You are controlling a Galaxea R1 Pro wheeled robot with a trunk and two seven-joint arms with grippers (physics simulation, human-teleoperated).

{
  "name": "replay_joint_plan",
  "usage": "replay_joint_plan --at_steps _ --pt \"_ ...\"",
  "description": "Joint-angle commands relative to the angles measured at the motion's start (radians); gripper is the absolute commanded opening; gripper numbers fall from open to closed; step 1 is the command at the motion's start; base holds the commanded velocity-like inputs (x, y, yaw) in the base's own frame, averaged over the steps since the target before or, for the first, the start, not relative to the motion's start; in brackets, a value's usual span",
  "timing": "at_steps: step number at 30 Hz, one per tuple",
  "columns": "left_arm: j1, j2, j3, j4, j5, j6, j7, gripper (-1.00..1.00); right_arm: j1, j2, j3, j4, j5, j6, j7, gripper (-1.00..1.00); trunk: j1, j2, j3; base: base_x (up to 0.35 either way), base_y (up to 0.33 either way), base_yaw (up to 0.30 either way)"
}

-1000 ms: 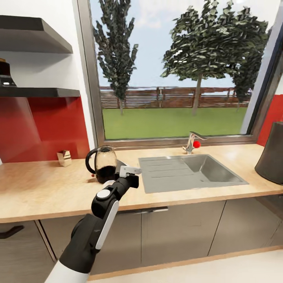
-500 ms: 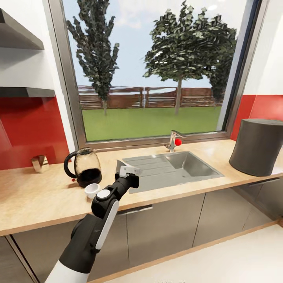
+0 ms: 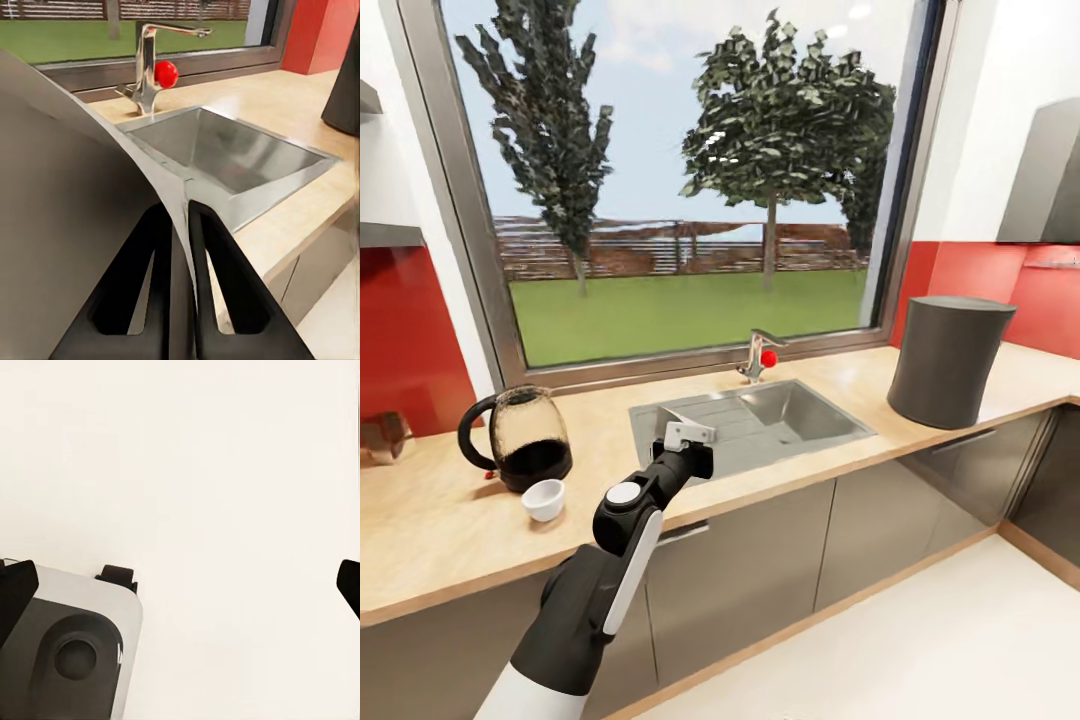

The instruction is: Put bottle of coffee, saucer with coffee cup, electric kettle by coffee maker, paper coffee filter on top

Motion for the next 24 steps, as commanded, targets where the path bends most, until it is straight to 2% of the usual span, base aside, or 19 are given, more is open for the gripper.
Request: replay_joint_plan --at_steps 1,14,24 --pt "-0.001 0.000 0.000 -0.001 0.004 0.006 0.002 -1.00 -0.001 0.000 0.000 0.001 0.004 -0.003 0.001 1.00 0.000 -0.001 -0.001 0.000 0.000 -0.280" --pt "-0.001 0.000 -0.001 -0.001 0.004 0.006 0.002 -1.00 -0.001 0.000 0.000 0.001 0.004 -0.003 0.000 1.00 0.000 -0.001 -0.001 0.011 -0.012 -0.276" --pt "-0.001 0.000 -0.001 -0.001 0.004 0.006 0.002 -1.00 -0.001 0.000 0.001 0.001 0.003 -0.003 0.000 1.00 0.000 -0.001 -0.001 0.199 -0.176 -0.072"
